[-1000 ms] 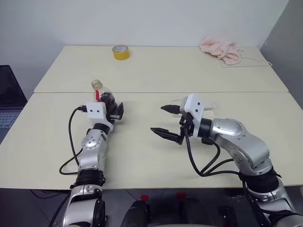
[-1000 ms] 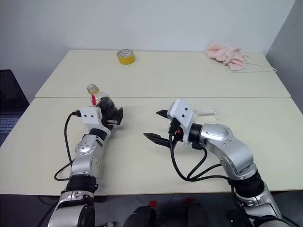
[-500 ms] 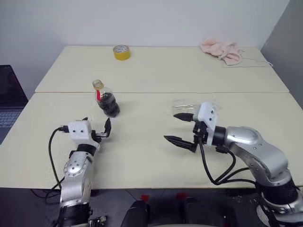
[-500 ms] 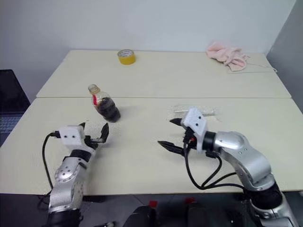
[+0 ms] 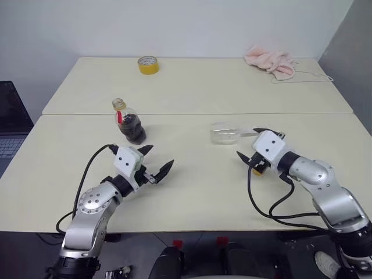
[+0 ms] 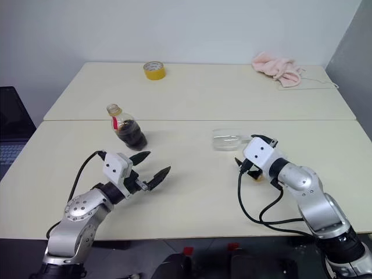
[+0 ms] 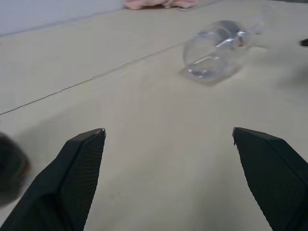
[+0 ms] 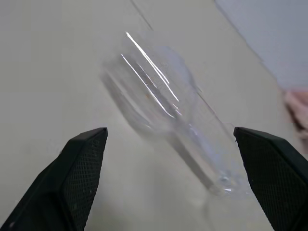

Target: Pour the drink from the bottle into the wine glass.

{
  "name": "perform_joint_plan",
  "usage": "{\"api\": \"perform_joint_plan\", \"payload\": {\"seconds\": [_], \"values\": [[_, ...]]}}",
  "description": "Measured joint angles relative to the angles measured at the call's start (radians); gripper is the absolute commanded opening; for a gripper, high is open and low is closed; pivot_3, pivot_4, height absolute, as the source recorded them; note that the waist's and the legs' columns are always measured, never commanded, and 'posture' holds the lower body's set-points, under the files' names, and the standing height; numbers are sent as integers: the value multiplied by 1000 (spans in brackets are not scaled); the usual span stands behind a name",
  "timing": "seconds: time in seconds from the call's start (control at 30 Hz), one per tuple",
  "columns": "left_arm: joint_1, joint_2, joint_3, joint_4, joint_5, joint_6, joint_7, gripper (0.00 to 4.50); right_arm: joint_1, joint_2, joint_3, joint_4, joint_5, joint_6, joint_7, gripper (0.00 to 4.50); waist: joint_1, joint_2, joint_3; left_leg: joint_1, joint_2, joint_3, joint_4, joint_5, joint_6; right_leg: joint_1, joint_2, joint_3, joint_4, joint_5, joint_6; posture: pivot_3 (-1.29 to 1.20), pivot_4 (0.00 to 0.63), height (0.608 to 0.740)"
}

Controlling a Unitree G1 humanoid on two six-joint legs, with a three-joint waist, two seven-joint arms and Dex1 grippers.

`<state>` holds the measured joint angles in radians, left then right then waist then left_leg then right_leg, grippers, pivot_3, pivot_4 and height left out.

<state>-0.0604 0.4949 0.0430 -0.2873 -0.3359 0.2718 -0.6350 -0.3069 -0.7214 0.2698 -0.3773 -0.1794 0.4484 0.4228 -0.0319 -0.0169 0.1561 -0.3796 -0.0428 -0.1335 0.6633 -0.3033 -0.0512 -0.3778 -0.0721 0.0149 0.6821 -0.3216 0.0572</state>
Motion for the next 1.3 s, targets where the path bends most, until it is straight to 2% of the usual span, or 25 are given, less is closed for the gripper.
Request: {"api": "perform_joint_plan", "payload": {"seconds": [0.13, 0.3, 0.5, 0.8, 0.9, 1.07, 1.23, 1.3], "values": [[-81, 5, -26, -16, -56, 84, -50, 4488, -59, -8, 108, 100, -222, -65, -56, 4500, 0, 0, 0, 0, 0, 0, 0, 0, 0, 0, 0, 0, 0, 0, 0, 0, 150, 740], [-116, 7, -75, -35, -95, 144, -99, 4488, -129, 31, 163, 284, -410, -134, -146, 4500, -1, 0, 0, 0, 0, 1, 0, 0, 0, 0, 0, 1, 0, 0, 0, 0, 150, 740], [-118, 10, -86, -36, -98, 151, -126, 4488, -171, 89, 187, 443, -506, -210, -186, 4500, -2, 0, 0, 0, 0, 2, 0, 0, 0, -1, 0, 1, 0, 0, 0, 0, 150, 740], [-102, 8, -88, -36, -93, 136, -137, 4488, -253, 173, 187, 622, -563, -295, -259, 4500, -7, 0, 0, 2, 1, 2, 0, 0, 0, 1, 0, 1, 0, 0, 0, 0, 150, 740], [-103, 5, -89, -36, -90, 136, -134, 4500, -275, 188, 186, 684, -583, -316, -293, 3900, -8, 0, 0, 2, 1, 2, 0, 0, 0, 2, 0, 1, 0, 0, 0, 0, 150, 740], [-104, 0, -90, -35, -90, 136, -126, 4500, -290, 216, 185, 770, -585, -324, -325, 2139, -11, 0, 0, 2, 1, 2, 0, 0, 0, 2, 0, 1, 0, 0, 0, 0, 150, 740], [-105, 0, -90, -35, -90, 136, -119, 4500, -293, 219, 172, 772, -588, -322, -349, 367, -13, 0, 0, 2, 1, 1, 0, 0, 0, 2, 0, 1, 0, 0, 0, 0, 150, 740], [-105, 0, -89, -35, -90, 137, -118, 4500, -292, 221, 160, 772, -589, -312, -360, 167, -13, -1, -1, 3, 0, 1, 0, 0, 0, 3, 0, 1, 0, 0, 0, 0, 150, 740]]}}
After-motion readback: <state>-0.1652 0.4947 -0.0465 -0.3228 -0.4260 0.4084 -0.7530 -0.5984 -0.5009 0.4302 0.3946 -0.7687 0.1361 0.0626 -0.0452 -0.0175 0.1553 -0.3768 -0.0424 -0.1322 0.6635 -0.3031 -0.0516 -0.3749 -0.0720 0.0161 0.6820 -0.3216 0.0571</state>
